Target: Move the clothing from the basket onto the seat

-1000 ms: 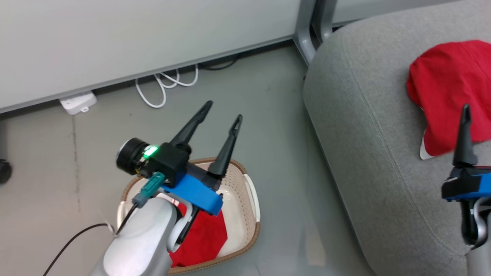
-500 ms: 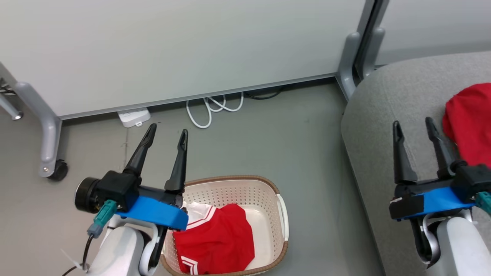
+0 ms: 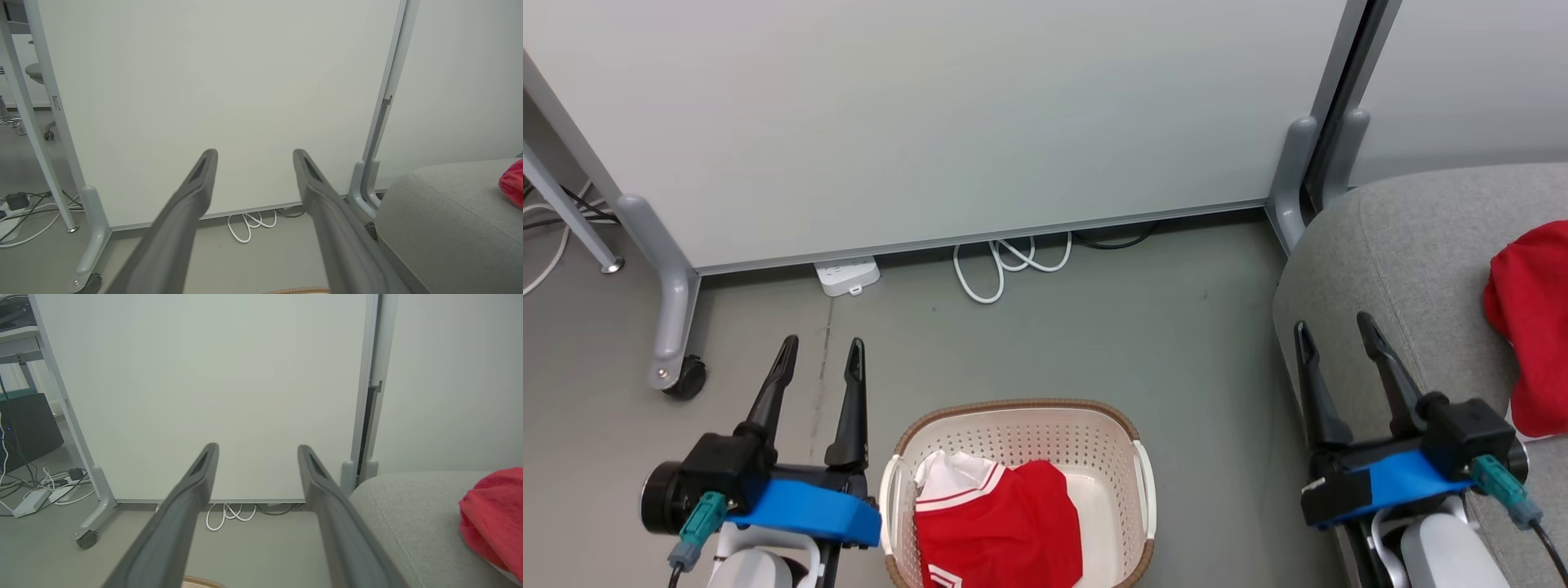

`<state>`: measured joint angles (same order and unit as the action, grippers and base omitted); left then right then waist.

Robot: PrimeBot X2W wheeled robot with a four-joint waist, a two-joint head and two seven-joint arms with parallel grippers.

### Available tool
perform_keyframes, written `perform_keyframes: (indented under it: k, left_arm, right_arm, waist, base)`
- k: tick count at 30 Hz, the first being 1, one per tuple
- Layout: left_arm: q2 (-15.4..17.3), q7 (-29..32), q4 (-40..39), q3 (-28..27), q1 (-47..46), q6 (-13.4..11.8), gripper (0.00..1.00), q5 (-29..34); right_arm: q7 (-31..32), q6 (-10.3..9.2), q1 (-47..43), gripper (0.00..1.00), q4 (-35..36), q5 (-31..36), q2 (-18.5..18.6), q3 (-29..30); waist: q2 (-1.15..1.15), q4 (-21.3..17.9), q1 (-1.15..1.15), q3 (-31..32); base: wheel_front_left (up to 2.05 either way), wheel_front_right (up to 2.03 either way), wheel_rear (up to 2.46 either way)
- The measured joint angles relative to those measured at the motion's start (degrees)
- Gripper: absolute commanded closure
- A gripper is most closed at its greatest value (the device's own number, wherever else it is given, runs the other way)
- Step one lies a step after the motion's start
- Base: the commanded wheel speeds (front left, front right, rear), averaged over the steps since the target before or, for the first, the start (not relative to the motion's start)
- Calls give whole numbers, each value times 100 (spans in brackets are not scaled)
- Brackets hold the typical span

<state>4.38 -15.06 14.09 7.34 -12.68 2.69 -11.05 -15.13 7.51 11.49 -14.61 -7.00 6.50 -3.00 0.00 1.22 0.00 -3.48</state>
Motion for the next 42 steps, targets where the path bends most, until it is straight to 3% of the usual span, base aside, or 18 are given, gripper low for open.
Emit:
perform_keyframes:
  k: [22,42]
  left_arm:
    - [-149,0,-27,-407,455,185,0,182]
    - [-155,0,155,-331,343,115,0,153]
  right_arm:
    - [0,0,-770,0,151,37,-233,134]
    - [0,0,-744,0,98,110,-289,151]
  waist:
    - [0,7,0,238]
    - [0,-44,1,134]
  base:
    - [0,0,0]
    - [0,0,0]
